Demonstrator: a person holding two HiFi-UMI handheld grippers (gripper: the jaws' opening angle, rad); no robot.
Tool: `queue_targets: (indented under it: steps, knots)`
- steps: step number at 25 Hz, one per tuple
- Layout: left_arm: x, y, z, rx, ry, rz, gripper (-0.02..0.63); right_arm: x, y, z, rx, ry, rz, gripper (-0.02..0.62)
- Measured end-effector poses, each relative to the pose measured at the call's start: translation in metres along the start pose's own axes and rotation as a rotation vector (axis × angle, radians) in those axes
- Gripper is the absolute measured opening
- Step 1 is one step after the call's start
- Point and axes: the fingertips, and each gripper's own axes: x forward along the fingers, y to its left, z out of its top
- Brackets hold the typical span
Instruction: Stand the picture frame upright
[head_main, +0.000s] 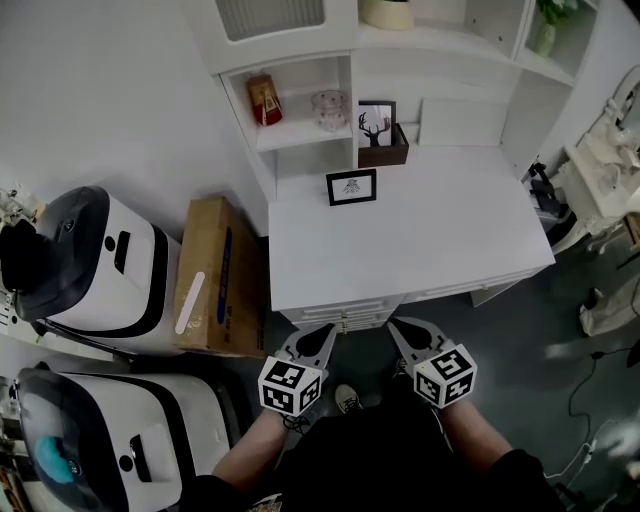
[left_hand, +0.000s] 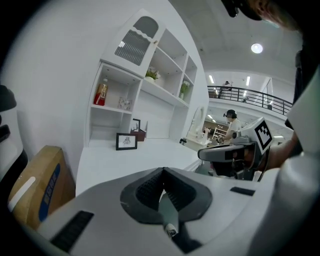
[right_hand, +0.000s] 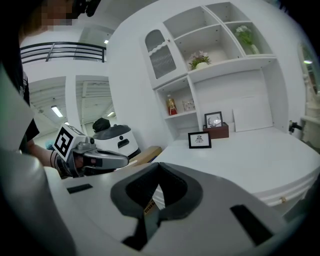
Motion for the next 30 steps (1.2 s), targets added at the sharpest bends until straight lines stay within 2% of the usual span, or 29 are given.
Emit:
queue_targets:
  steps: [30]
  knots:
    - [-0.005, -0.016, -0.005, 0.009, -0.010, -0.030, 0.006, -0.007, 0.006, -0.009, 0.012, 0.002, -0.002, 0.003]
